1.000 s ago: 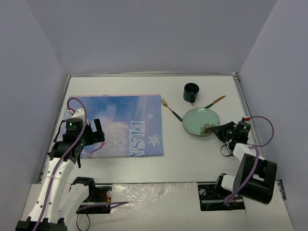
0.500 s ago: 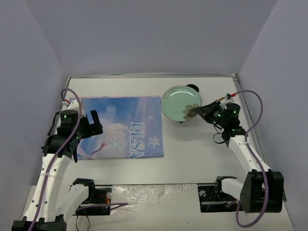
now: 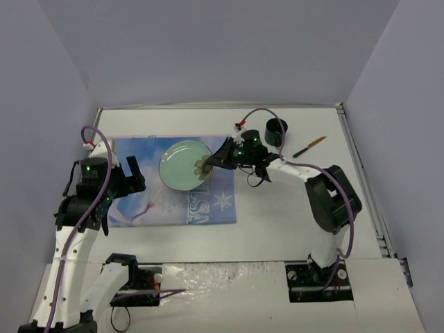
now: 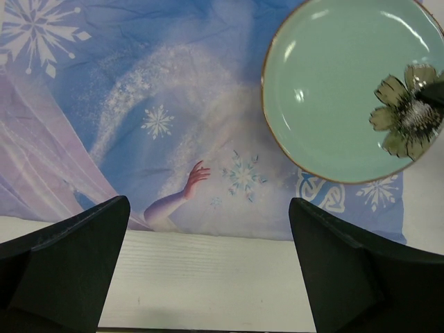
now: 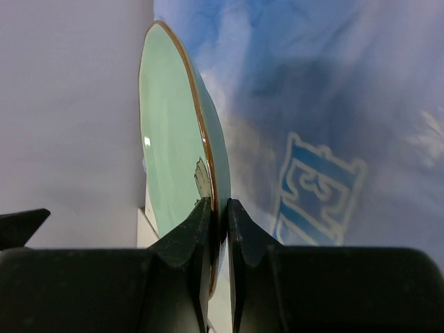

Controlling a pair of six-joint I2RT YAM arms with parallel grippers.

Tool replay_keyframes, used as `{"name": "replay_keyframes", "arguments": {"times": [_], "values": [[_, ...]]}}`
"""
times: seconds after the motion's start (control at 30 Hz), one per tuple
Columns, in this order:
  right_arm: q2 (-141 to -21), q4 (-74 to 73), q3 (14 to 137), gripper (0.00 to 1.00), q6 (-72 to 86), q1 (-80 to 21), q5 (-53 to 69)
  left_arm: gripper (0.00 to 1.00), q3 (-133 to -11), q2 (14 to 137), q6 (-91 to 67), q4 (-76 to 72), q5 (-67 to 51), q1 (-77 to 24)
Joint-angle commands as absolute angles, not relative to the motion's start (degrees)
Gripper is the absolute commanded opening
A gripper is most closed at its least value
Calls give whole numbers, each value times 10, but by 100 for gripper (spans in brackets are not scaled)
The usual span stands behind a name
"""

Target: Set the dinner table for one person

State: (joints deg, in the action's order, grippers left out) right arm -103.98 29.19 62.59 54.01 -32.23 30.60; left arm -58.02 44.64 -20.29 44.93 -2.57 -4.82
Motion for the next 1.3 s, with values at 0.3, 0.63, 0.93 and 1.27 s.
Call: {"name": "replay_keyframes", "arguments": {"times": [0.3, 0.63, 0.93, 1.27], "values": [[-1256, 474, 876, 0, 593, -389, 351, 97, -470, 403, -219, 374, 8, -48], [-1303, 489, 911, 0, 626, -409, 359, 97, -455, 410, -214, 352, 28, -48], [-1314, 491, 905, 0, 632, -411, 347, 97, -454, 413, -213, 350, 30, -48], [-1345, 487, 889, 0, 620, -411, 344, 97, -453, 416, -212, 349, 28, -48]]}}
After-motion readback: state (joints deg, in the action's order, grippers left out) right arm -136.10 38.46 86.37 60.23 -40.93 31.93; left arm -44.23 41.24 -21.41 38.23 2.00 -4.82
